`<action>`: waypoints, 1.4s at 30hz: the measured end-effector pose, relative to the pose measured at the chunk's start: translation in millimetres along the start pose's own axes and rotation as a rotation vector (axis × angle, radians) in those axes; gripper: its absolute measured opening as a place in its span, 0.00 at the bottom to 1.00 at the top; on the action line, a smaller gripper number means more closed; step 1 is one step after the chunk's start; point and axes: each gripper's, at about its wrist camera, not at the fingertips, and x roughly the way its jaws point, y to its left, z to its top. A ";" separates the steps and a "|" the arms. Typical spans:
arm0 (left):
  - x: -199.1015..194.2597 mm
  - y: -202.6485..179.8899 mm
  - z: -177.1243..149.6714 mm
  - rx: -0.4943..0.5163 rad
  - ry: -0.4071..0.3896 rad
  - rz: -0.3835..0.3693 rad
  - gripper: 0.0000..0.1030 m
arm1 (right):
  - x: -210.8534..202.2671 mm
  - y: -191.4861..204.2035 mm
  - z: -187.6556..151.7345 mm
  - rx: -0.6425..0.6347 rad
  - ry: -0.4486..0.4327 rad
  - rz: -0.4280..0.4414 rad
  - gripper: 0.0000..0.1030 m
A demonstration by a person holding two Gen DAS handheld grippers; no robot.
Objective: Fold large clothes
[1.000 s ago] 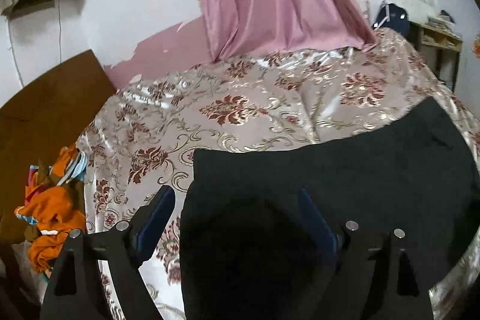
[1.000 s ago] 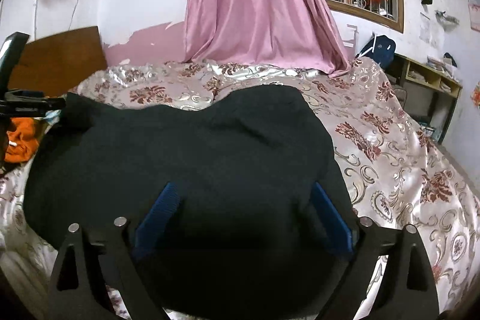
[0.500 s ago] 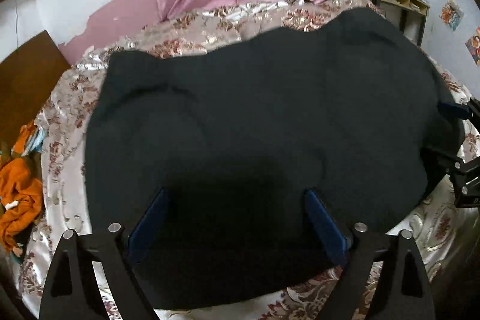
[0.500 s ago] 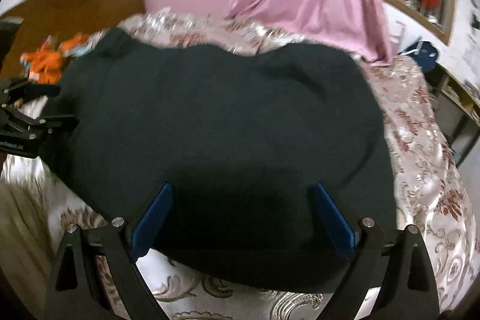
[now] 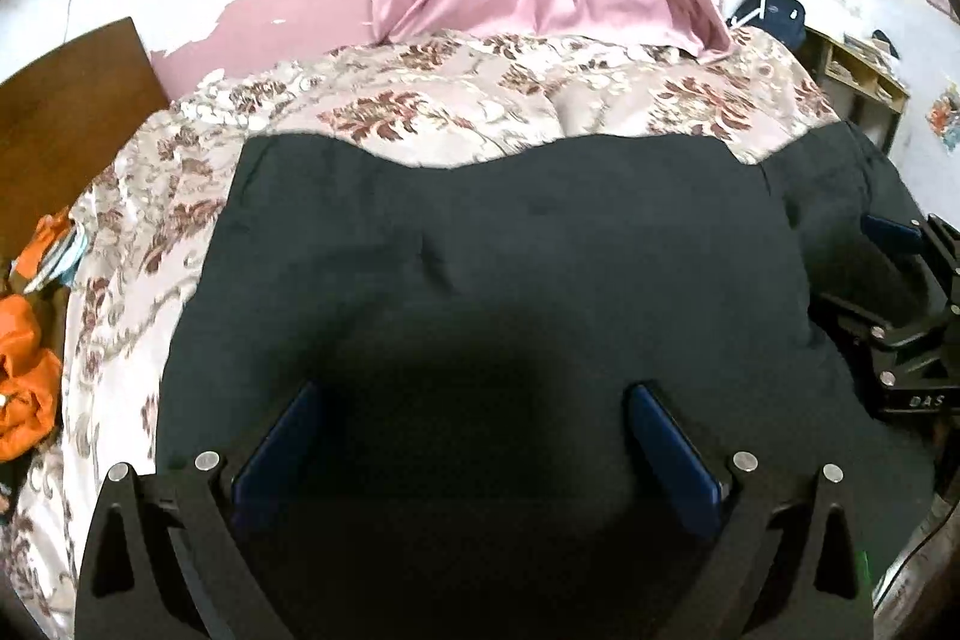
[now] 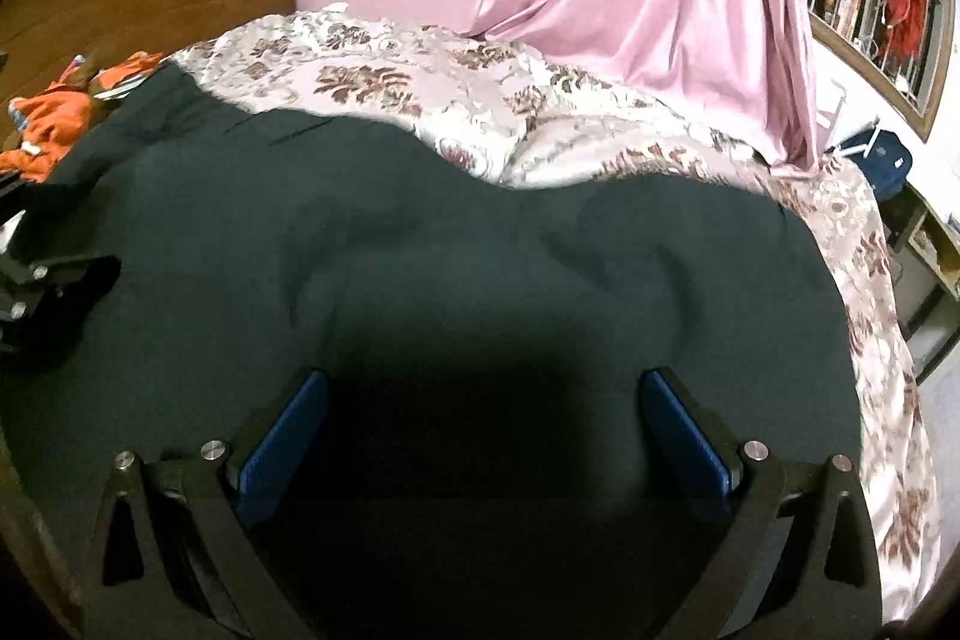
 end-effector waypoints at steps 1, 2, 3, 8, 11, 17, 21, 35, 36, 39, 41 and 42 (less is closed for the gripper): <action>5.7 1.9 3.9 0.010 -0.011 0.021 1.00 | 9.7 2.2 6.1 0.000 0.002 0.000 0.99; 9.3 3.3 6.8 0.018 -0.019 0.045 1.00 | 19.4 3.5 10.5 0.001 0.006 0.005 0.99; 13.2 7.3 10.2 0.013 -0.027 0.071 1.00 | 28.4 4.4 13.7 0.005 0.008 0.007 0.99; 33.6 40.5 21.4 -0.131 -0.016 0.031 1.00 | 56.9 4.7 21.0 0.008 0.018 0.001 0.99; 52.2 52.4 24.8 -0.175 0.035 -0.025 1.00 | 74.6 1.5 28.7 0.026 0.060 0.029 0.99; 57.1 56.4 15.2 -0.231 -0.004 -0.080 1.00 | 102.8 -2.7 28.3 0.059 0.083 0.092 0.99; 51.6 54.6 7.6 -0.238 -0.070 -0.077 1.00 | 104.8 -0.1 20.5 0.064 0.033 0.086 0.99; 48.8 49.7 3.8 -0.229 -0.110 -0.065 1.00 | 100.6 0.3 14.7 0.067 -0.024 0.071 0.99; 48.9 49.4 3.8 -0.229 -0.110 -0.065 1.00 | 100.5 0.5 14.5 0.066 -0.024 0.071 0.99; 48.9 48.7 3.6 -0.229 -0.110 -0.065 1.00 | 100.4 0.1 14.1 0.067 -0.027 0.072 0.99; 48.9 49.2 3.5 -0.228 -0.110 -0.064 1.00 | 100.3 0.2 14.0 0.067 -0.030 0.070 0.99; 48.7 48.7 3.4 -0.227 -0.111 -0.061 1.00 | 99.9 0.1 13.9 0.068 -0.032 0.069 0.99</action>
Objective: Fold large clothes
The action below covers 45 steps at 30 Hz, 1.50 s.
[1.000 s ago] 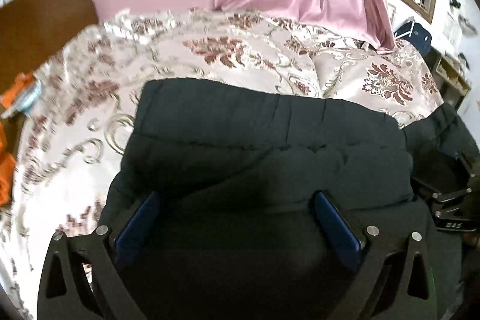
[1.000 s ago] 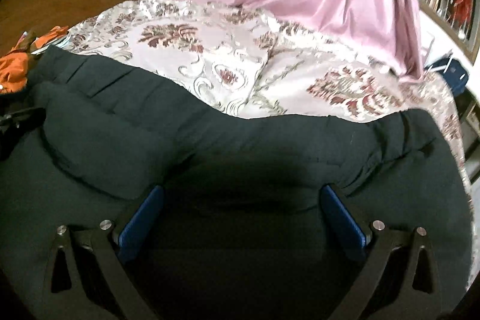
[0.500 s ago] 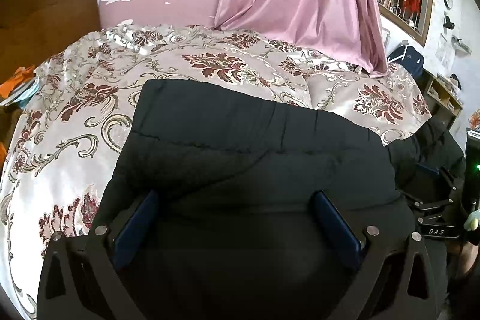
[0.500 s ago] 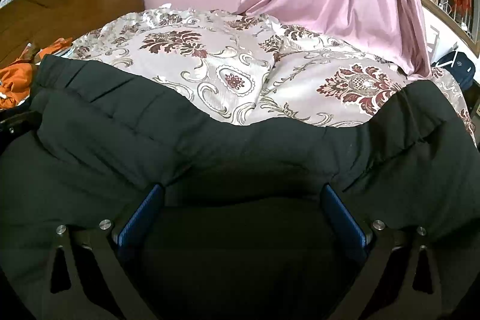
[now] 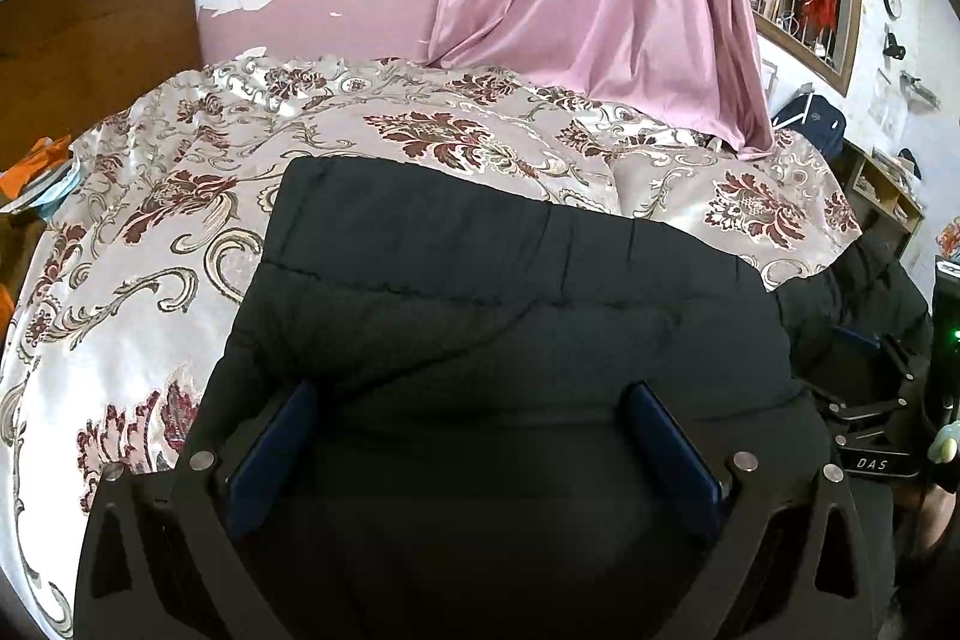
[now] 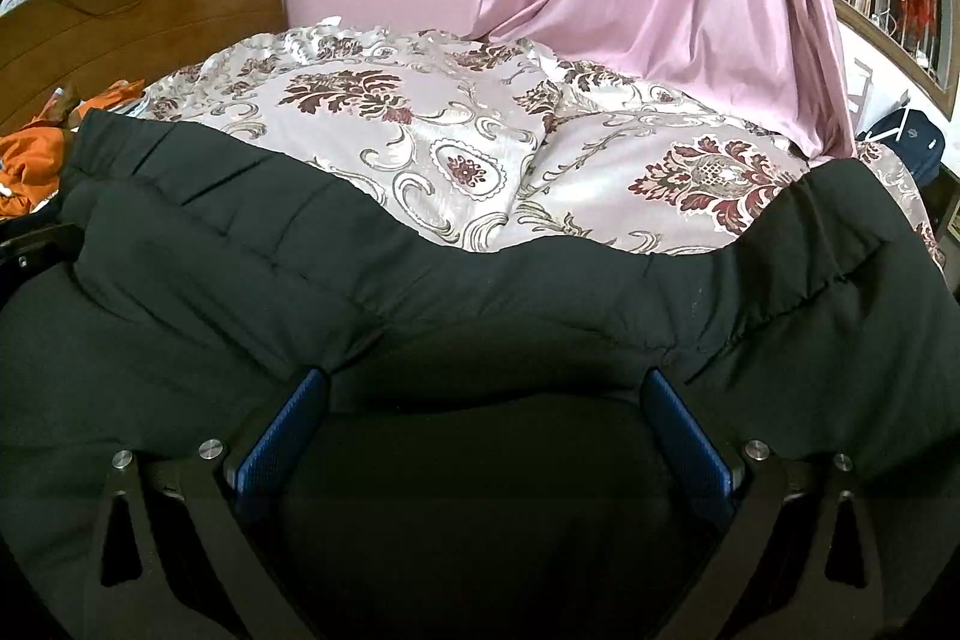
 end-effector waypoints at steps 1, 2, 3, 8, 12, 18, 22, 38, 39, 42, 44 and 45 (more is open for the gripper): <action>-0.7 0.1 -0.5 0.001 -0.002 0.001 1.00 | -0.6 -0.1 -0.1 0.001 -0.001 -0.001 0.99; -1.3 0.1 -1.0 0.002 -0.005 0.002 1.00 | -0.6 -0.3 -0.2 0.000 -0.003 -0.002 0.99; -1.8 0.6 -1.1 0.002 -0.007 0.001 1.00 | -1.0 -0.7 -0.4 0.001 -0.004 -0.002 0.99; -9.8 4.7 -4.5 -0.007 -0.057 -0.018 1.00 | -3.5 -1.7 -0.9 0.002 -0.013 -0.002 0.99; -15.3 6.7 -6.1 -0.010 -0.093 -0.031 1.00 | -11.9 -0.1 -1.4 -0.001 -0.043 -0.018 0.99; -36.1 28.8 -13.5 -0.099 -0.210 -0.122 1.00 | -28.9 1.9 -5.6 0.003 -0.114 -0.094 0.99; -45.1 47.3 -24.3 -0.216 -0.239 -0.119 1.00 | -59.4 4.8 -12.9 0.028 -0.231 -0.231 0.99; -71.1 117.5 -70.9 -0.595 -0.139 0.018 1.00 | -173.8 -70.6 -47.0 0.051 -0.278 -0.290 0.99; -68.2 115.5 -69.5 -0.569 -0.126 0.009 1.00 | -177.7 -87.4 -41.8 0.104 -0.265 -0.269 0.99; -58.7 106.3 -72.7 -0.501 -0.073 -0.033 1.00 | -183.4 -133.8 -30.6 0.308 -0.239 -0.220 0.99; -54.2 101.0 -73.5 -0.472 -0.057 -0.053 1.00 | -176.7 -161.0 -29.2 0.450 -0.218 -0.157 0.99; -53.6 98.7 -74.7 -0.459 -0.051 -0.061 1.00 | -169.4 -173.0 -30.1 0.521 -0.202 -0.112 0.99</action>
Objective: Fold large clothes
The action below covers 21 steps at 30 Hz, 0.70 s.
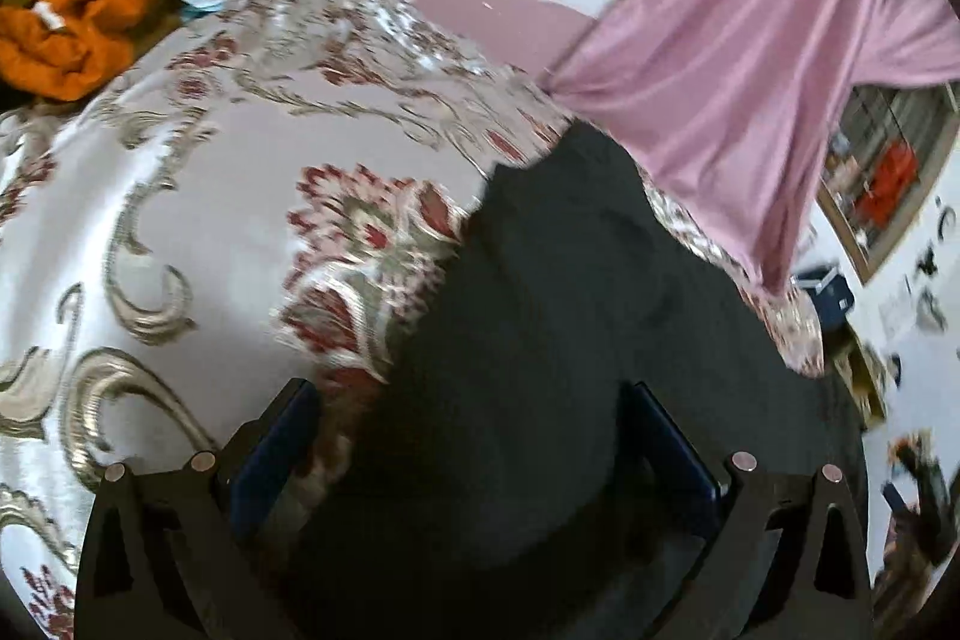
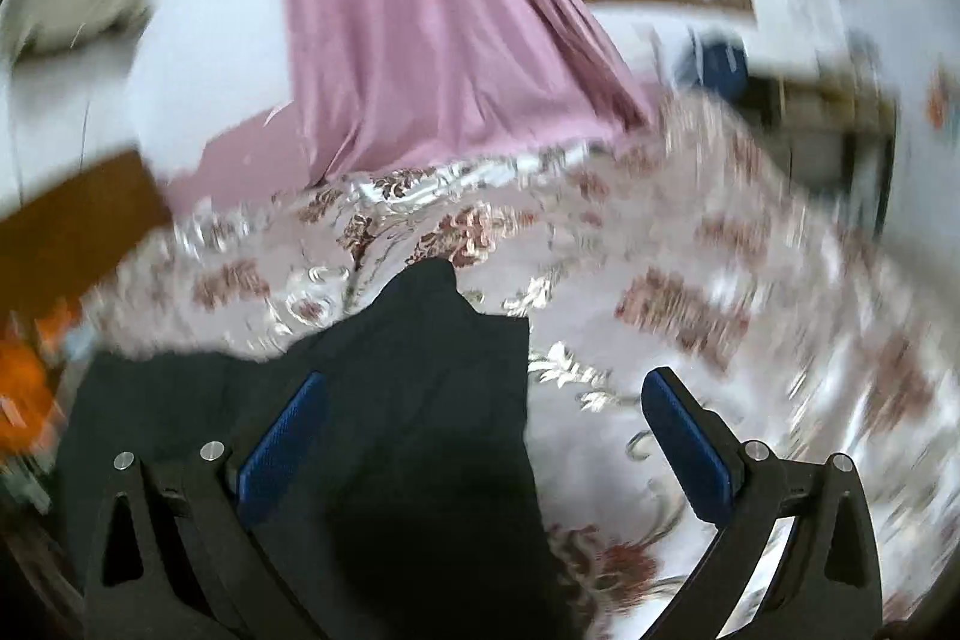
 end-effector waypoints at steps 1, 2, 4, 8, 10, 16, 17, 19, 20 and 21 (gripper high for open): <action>-2.2 -2.8 -2.7 0.005 0.002 -0.003 1.00 | 8.2 -7.5 -1.3 0.048 0.025 0.024 0.99; -2.8 -3.7 -5.7 0.010 0.002 -0.002 1.00 | 19.7 -13.4 -1.5 0.097 0.059 0.055 0.99; 0.5 -3.7 -6.0 0.016 0.002 0.010 1.00 | 45.7 -20.2 -3.8 0.162 0.147 0.107 0.99; 0.0 -4.2 -7.9 0.021 -0.001 0.012 1.00 | 88.9 -21.0 -18.9 0.135 0.271 0.143 0.99; 0.4 -4.0 -7.7 0.028 0.001 0.009 1.00 | 110.5 -21.6 -35.8 0.104 0.357 0.108 0.99; 1.8 -5.7 -7.8 0.057 0.015 -0.006 1.00 | 116.0 -34.3 -54.3 0.091 0.241 0.195 0.99; 2.2 -6.2 -7.4 0.061 0.017 -0.007 1.00 | 114.3 -34.9 -56.9 0.084 0.215 0.200 0.99; 3.3 -6.2 -7.0 0.064 0.018 -0.009 1.00 | 113.9 -33.9 -59.3 0.073 0.191 0.196 0.99; 3.6 -6.2 -6.7 0.064 0.017 -0.010 1.00 | 115.5 -31.9 -60.6 0.068 0.186 0.192 0.99; 3.8 -6.4 -6.5 0.065 0.016 -0.010 1.00 | 116.7 -29.2 -62.4 0.065 0.184 0.188 0.99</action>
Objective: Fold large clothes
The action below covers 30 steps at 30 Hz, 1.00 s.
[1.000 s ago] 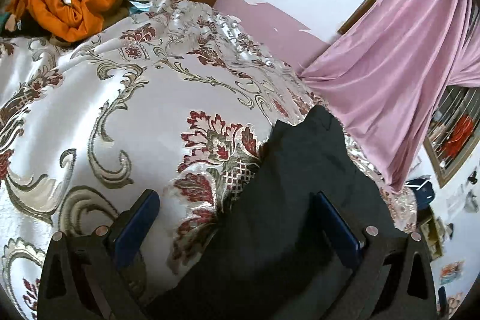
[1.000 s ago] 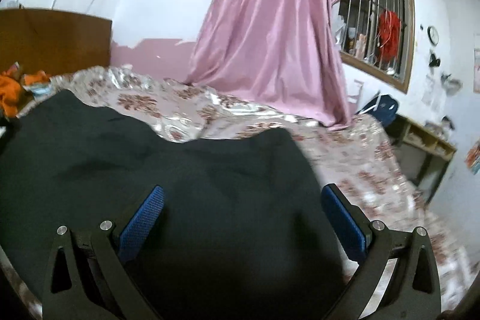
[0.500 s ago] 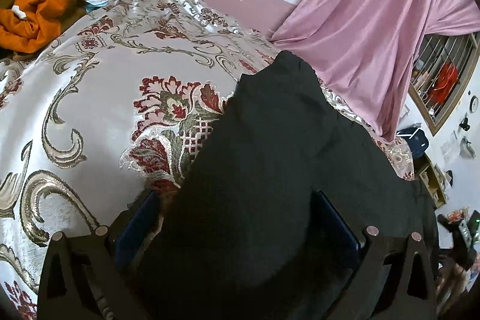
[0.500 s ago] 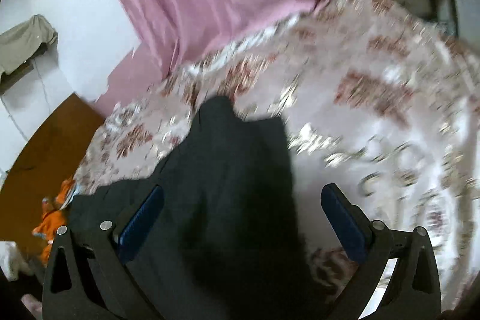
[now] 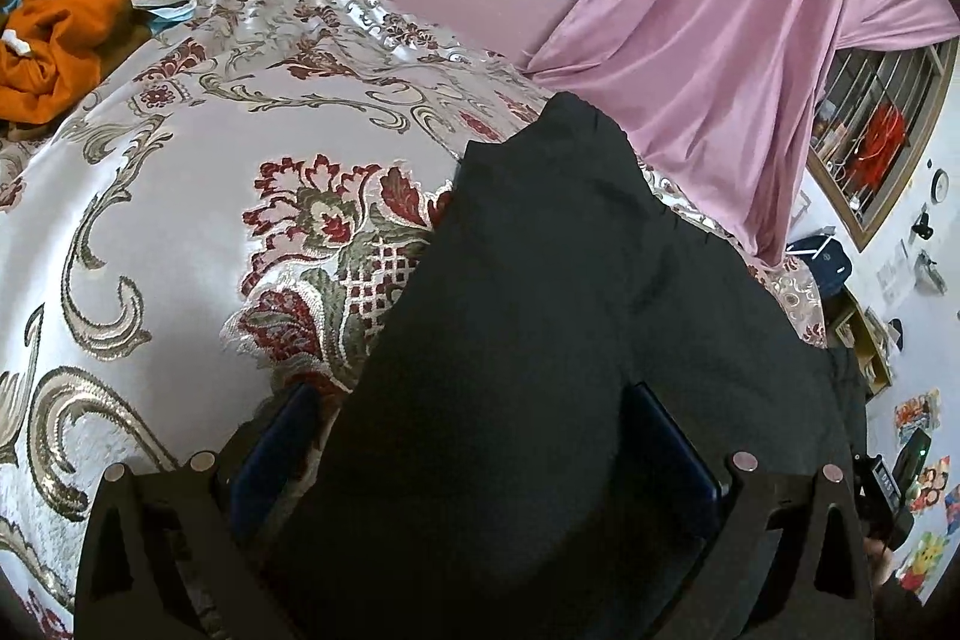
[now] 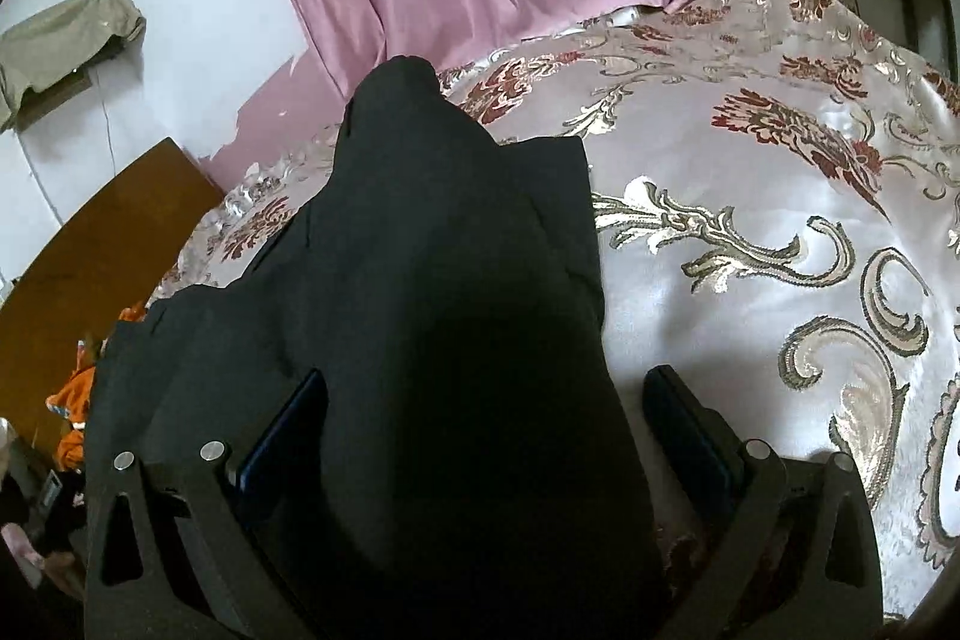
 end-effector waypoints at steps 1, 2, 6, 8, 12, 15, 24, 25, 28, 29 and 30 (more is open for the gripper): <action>0.2 -0.3 0.3 0.002 0.000 -0.001 1.00 | 0.7 -0.2 0.5 -0.002 -0.003 -0.001 0.99; 0.2 -0.3 0.4 0.004 0.001 -0.001 1.00 | -0.9 -0.5 -4.2 -0.003 -0.006 0.000 0.99; 1.3 -1.5 1.9 0.015 0.002 -0.007 1.00 | -5.0 -0.7 -10.1 -0.005 -0.019 0.004 0.99; 2.2 -3.3 2.7 0.018 0.002 -0.009 1.00 | -5.1 -2.3 -12.1 -0.006 -0.025 0.004 0.99; 4.2 -6.3 4.4 0.011 -0.002 -0.018 1.00 | -5.6 -4.5 -12.0 -0.006 -0.033 0.009 0.99; 5.0 -7.3 3.8 0.013 -0.008 -0.017 1.00 | -6.1 -4.5 -12.9 -0.007 -0.034 0.009 0.99; 5.3 -8.7 2.4 0.017 0.009 -0.042 1.00 | -7.0 -1.9 -12.0 -0.010 -0.007 -0.001 0.99; 5.0 -8.8 2.6 0.013 0.024 -0.067 1.00 | -6.9 -1.6 -10.6 -0.009 0.010 0.004 0.99; 5.7 -10.3 1.5 0.008 0.078 -0.143 0.99 | -6.5 -2.2 -3.4 0.001 0.099 0.034 0.99; 6.5 -10.9 1.2 0.010 0.085 -0.143 0.99 | -5.9 -2.1 -1.4 0.003 0.130 0.039 0.99; 7.4 -10.7 1.1 0.011 0.099 -0.138 0.99 | -5.3 -1.0 2.4 0.010 0.175 0.038 0.99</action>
